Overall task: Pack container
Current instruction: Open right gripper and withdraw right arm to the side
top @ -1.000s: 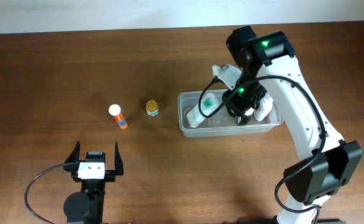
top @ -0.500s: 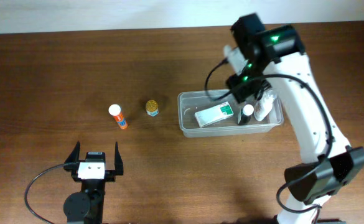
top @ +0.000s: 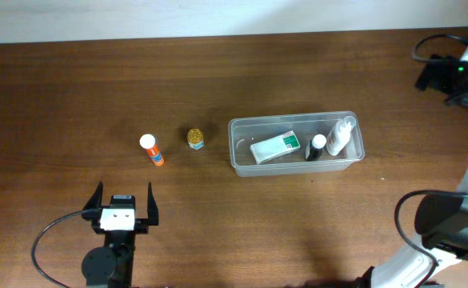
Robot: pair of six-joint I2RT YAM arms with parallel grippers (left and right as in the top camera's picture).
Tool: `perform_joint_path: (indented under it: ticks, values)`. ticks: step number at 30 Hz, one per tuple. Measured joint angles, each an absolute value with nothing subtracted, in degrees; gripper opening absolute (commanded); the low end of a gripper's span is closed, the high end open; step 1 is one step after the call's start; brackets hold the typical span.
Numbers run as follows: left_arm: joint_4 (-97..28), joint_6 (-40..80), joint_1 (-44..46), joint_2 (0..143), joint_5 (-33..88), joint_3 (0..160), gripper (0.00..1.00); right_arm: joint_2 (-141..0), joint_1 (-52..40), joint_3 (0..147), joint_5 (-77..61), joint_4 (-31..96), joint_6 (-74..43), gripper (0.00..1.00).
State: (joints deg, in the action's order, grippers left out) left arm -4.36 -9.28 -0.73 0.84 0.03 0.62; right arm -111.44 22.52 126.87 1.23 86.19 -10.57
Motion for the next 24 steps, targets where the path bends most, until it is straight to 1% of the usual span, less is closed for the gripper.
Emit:
perform_joint_path:
  ticks: [4, 9, 24]
  values:
    - [-4.38, -9.28, -0.73, 0.84, 0.03, 0.62, 0.99, -115.48, 24.62, 126.85, -0.84, 86.02, -10.72, 0.98]
    - [-4.36, -9.28, -0.73, 0.84, 0.05, 0.62, 0.99, -118.19, 24.73, 126.8, -1.63, 85.43, -10.74, 0.98]
    - [-4.36, -9.28, -0.73, 0.84, 0.05, 0.62, 0.99, -119.22, 24.73, 126.8, -1.67, 83.46, -10.74, 0.98]
